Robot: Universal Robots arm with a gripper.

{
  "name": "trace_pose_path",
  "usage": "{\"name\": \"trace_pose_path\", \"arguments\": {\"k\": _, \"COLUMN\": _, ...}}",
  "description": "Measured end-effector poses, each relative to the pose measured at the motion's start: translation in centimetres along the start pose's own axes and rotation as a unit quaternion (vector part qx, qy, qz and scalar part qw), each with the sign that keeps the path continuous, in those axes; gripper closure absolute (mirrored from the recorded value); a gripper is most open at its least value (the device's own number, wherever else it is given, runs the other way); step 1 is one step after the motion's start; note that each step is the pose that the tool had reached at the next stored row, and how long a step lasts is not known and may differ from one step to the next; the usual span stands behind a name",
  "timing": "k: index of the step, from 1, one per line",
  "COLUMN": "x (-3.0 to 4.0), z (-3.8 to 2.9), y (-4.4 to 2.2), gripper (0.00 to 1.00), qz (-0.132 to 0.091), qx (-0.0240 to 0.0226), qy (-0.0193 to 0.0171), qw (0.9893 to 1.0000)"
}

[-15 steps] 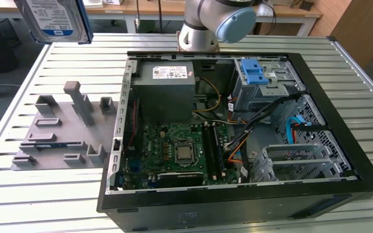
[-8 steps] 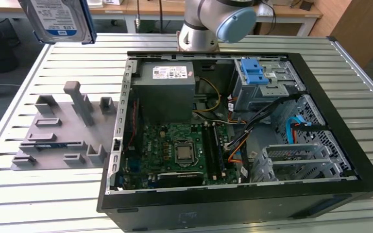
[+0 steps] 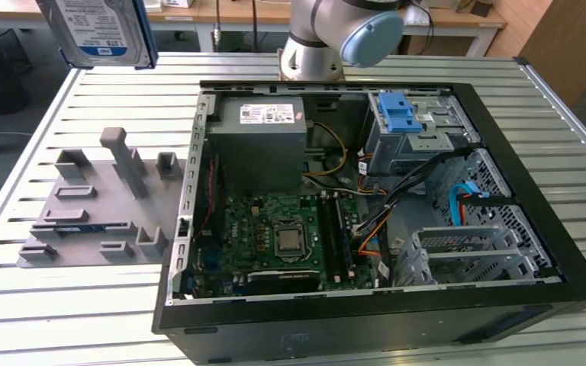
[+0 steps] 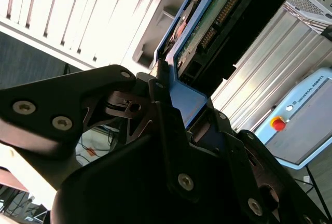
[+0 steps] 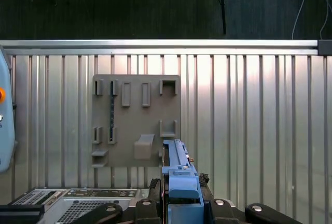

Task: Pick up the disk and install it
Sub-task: 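Pick up the disk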

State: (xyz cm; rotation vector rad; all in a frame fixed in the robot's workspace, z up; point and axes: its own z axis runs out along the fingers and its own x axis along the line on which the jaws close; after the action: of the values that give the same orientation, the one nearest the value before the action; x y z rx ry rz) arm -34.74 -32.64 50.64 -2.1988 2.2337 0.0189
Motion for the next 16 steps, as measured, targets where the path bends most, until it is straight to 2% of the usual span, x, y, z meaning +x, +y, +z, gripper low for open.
{"name": "trace_pose_path", "arguments": {"k": 16, "x": -0.02, "z": -0.01, "y": -1.47, "gripper": 0.64, "qz": 0.0, "qx": 0.0, "qy": 0.0, "qw": 1.0}}
